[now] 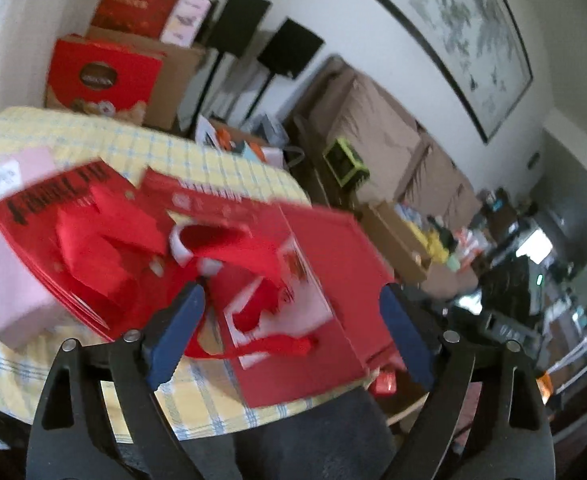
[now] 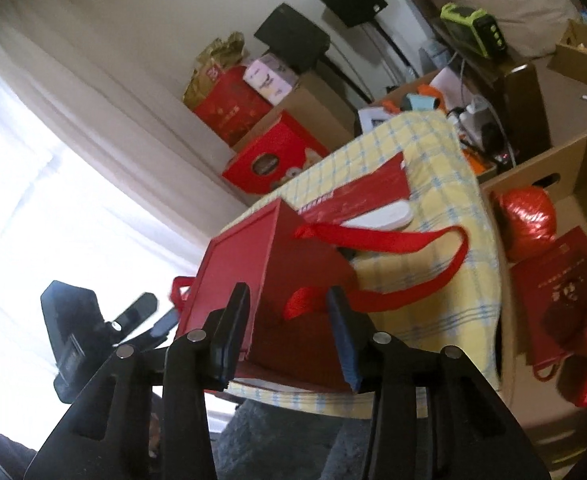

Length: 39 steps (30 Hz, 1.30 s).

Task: Organize objects

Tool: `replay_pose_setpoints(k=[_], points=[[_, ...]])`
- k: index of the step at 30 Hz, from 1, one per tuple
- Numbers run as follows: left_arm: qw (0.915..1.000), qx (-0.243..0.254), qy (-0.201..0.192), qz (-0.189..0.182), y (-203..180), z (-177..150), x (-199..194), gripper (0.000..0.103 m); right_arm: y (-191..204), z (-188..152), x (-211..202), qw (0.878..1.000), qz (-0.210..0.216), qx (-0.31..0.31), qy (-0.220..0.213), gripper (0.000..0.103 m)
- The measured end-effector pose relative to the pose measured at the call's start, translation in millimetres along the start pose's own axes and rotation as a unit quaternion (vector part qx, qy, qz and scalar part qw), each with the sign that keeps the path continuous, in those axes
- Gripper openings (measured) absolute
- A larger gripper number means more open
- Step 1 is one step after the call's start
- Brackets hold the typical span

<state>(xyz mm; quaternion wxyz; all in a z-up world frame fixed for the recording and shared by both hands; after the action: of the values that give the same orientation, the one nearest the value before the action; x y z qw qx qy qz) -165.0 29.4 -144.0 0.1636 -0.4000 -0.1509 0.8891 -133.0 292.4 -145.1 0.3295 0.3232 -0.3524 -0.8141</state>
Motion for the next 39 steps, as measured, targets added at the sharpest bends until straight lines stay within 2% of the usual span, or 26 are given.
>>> replay_pose_setpoints(k=[2,3,5,8,10,11,13,16,18,21,26,30,34,39], points=[[0.9998,0.001,0.018,-0.008,-1.4,-11.2,14.6,0.09,3.0,-5.5,11.8,1.0,0.007,-0.002,0.014,0.056],[0.9994,-0.006,0.019,-0.027,-0.6,-15.0,18.8,0.092,4.7,-8.0,16.2,1.0,0.005,-0.005,0.019,0.059],[0.9986,-0.027,0.021,-0.04,2.8,-17.1,24.3,0.096,8.9,-13.1,25.9,0.999,-0.001,-0.019,0.032,0.071],[0.9975,-0.043,0.026,-0.049,8.2,-14.1,32.3,0.1,9.9,-15.0,31.3,0.999,-0.01,-0.031,0.026,0.073],[0.995,-0.061,0.039,-0.068,13.2,-11.4,39.8,0.1,4.6,-13.8,33.6,0.999,0.001,-0.02,0.025,0.072],[0.9939,-0.067,0.043,-0.076,16.1,-11.4,42.0,0.097,1.1,-13.7,35.6,1.0,0.008,-0.013,0.023,0.067],[0.9897,-0.08,0.053,-0.106,17.2,-11.3,46.7,0.084,-3.3,-14.3,34.3,1.0,0.024,0.001,0.015,0.065],[0.9942,-0.057,0.037,-0.083,8.1,-9.0,42.2,0.078,1.8,-15.2,28.8,1.0,0.012,-0.008,-0.001,0.057],[0.9971,-0.036,0.024,-0.063,1.5,-6.4,36.4,0.07,8.2,-14.0,27.2,1.0,-0.003,-0.019,-0.004,0.054],[0.9976,-0.044,0.019,-0.05,2.0,-3.9,29.3,0.063,17.7,-16.3,27.2,0.999,-0.022,-0.031,-0.009,0.053],[0.9981,-0.05,0.013,-0.034,4.7,-1.0,18.6,0.063,36.3,-26.0,31.3,0.998,-0.033,-0.058,-0.009,0.053],[0.9989,-0.038,-0.013,-0.023,-5.6,2.9,1.9,0.062,45.8,-26.7,29.6,0.997,-0.026,-0.067,-0.019,0.053],[0.9986,-0.029,-0.036,-0.026,-16.0,8.5,-15.3,0.062,56.1,-20.5,20.3,0.997,-0.012,-0.072,-0.03,0.053],[0.9981,-0.026,-0.045,-0.033,-27.1,11.9,-26.6,0.062,71.3,-17.3,8.1,0.995,-0.02,-0.091,-0.042,0.053]])
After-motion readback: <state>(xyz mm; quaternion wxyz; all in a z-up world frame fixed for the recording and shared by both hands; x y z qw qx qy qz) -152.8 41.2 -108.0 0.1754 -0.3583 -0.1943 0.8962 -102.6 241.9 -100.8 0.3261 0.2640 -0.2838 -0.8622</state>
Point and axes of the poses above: each gripper's, at about its wrist camera, not at the fingertips, and x roughly the way its jaws point, y to its left, z to its top, the point moved 2 cm from there along x, roughly the way its jaws point, and after that the axes turned 13 degrees about z, right-handed, at the moved point
